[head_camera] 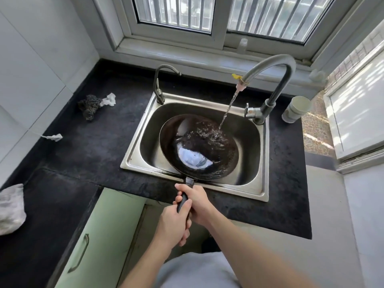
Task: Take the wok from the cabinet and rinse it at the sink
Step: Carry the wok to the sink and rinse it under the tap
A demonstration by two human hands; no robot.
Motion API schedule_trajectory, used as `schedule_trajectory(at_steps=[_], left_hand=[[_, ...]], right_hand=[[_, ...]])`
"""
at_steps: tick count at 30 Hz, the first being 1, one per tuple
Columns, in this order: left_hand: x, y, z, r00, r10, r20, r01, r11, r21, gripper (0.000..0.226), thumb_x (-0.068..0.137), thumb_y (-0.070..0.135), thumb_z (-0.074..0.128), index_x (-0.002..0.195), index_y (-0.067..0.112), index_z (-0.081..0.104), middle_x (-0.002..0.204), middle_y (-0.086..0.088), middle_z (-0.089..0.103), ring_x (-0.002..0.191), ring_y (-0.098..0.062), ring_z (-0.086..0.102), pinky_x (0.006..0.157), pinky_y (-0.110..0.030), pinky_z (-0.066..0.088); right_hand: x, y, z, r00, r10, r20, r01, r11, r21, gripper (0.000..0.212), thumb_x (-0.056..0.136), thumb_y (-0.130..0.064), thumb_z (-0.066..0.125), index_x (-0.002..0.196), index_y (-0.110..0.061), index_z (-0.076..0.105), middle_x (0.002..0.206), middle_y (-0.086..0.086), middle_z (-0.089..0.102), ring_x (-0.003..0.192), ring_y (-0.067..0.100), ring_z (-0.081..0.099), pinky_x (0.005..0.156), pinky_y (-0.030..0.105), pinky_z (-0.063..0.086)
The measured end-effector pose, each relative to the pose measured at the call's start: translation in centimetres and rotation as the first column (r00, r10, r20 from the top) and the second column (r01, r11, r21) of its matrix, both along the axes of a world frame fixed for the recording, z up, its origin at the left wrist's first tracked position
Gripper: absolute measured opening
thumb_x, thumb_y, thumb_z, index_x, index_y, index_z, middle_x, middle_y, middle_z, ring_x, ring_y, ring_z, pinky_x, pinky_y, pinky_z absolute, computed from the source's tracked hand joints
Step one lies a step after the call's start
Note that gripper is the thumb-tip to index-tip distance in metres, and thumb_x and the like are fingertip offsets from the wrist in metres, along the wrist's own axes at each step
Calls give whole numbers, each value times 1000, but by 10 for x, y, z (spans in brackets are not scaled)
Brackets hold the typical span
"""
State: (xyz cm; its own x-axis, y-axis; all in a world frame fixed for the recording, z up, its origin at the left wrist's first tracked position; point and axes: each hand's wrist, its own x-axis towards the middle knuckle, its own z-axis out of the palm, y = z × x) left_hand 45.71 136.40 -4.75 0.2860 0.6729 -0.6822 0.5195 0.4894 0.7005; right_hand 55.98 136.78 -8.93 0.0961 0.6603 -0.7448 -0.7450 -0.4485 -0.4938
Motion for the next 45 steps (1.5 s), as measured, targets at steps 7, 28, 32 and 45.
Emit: schedule_trajectory(at_steps=[7, 28, 32, 45], left_hand=[[1, -26, -12, 986, 90, 143, -55, 972, -228, 42, 100, 40, 50, 77, 6, 56, 51, -3, 49, 33, -14, 36, 34, -19, 26], [3, -55, -37, 991, 15, 131, -10, 999, -37, 40, 101, 30, 49, 75, 0, 55, 49, -5, 50, 31, -17, 41, 32, -22, 32], [8, -48, -37, 995, 6, 101, -5, 1000, -8, 38, 100, 32, 50, 81, 1, 57, 51, -3, 50, 34, -14, 41, 34, -23, 33], [25, -36, -40, 992, 56, 116, -47, 996, -76, 40, 100, 36, 49, 79, 3, 56, 51, -3, 51, 34, -16, 40, 36, -24, 33]], right_hand=[[2, -25, -9, 951, 7, 308, -6, 1000, -6, 36, 94, -2, 62, 60, -6, 50, 51, 9, 48, 42, 18, 53, 49, 31, 52], [17, -49, -30, 897, 149, 417, -203, 975, 88, 14, 89, -8, 65, 81, -9, 54, 66, 7, 58, 52, 19, 57, 62, 37, 55], [21, -39, -33, 936, 129, 327, -175, 978, 115, 15, 88, -5, 66, 80, -9, 54, 65, 7, 55, 49, 19, 55, 64, 40, 55], [36, -25, -34, 952, 128, 279, -156, 985, 79, 18, 92, 0, 61, 78, -6, 53, 63, 8, 53, 49, 17, 56, 58, 36, 56]])
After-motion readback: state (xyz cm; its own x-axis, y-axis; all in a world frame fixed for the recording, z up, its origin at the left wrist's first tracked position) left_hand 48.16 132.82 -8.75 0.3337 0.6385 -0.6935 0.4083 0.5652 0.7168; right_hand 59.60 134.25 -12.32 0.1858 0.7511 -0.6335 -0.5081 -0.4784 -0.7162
